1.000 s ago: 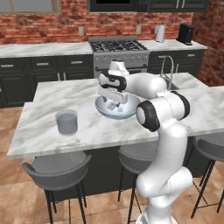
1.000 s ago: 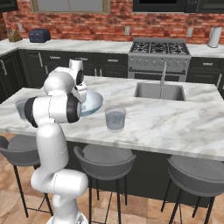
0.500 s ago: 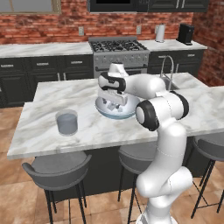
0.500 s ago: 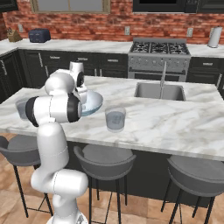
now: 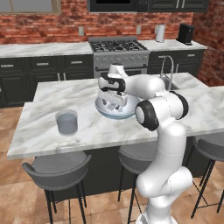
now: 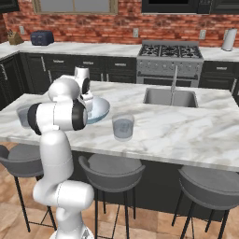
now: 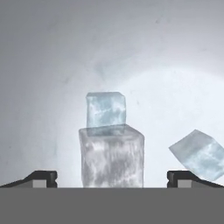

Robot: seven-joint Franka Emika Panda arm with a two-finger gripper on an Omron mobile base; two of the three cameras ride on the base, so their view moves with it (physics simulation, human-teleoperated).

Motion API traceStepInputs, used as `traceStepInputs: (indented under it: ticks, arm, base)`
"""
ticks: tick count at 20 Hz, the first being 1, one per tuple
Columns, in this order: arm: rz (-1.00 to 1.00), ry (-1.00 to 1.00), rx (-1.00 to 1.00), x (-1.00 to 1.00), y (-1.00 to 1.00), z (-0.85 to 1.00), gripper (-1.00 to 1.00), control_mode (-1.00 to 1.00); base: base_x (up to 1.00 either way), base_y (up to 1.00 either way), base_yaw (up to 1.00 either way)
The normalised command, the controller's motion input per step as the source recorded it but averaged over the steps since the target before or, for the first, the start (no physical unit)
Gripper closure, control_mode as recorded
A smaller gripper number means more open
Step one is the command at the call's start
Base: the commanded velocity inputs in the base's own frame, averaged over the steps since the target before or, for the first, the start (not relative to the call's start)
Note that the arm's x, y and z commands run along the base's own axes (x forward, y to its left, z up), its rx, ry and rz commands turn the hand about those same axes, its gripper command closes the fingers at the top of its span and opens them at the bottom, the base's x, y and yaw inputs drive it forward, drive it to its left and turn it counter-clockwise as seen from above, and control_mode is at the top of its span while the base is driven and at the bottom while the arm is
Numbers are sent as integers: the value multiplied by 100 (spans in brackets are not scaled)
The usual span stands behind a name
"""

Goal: There are four ice cubes in the ice bowl. Place two ice cubes in each glass of water.

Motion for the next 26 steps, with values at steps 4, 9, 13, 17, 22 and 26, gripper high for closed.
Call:
traceStepInputs:
  ticks: [4, 9, 13, 17, 22, 26]
  arm:
    - [0, 0, 0, 0, 0, -14, 100, -100]
    - [0, 0, 0, 0, 0, -17, 100, -100]
    - [0, 0, 0, 0, 0, 0, 100, -100]
    - [0, -1, 0, -7, 2, 12, 100, -100]
    - [0, -3, 1, -59, 36, 62, 100, -100]
    - [0, -1, 1, -67, 64, 65, 100, -100]
  base:
    - [0, 0, 0]
    - [0, 0, 0]
    - [0, 0, 0]
    - [0, 0, 0]
    - [0, 0, 0]
    - [0, 0, 0]
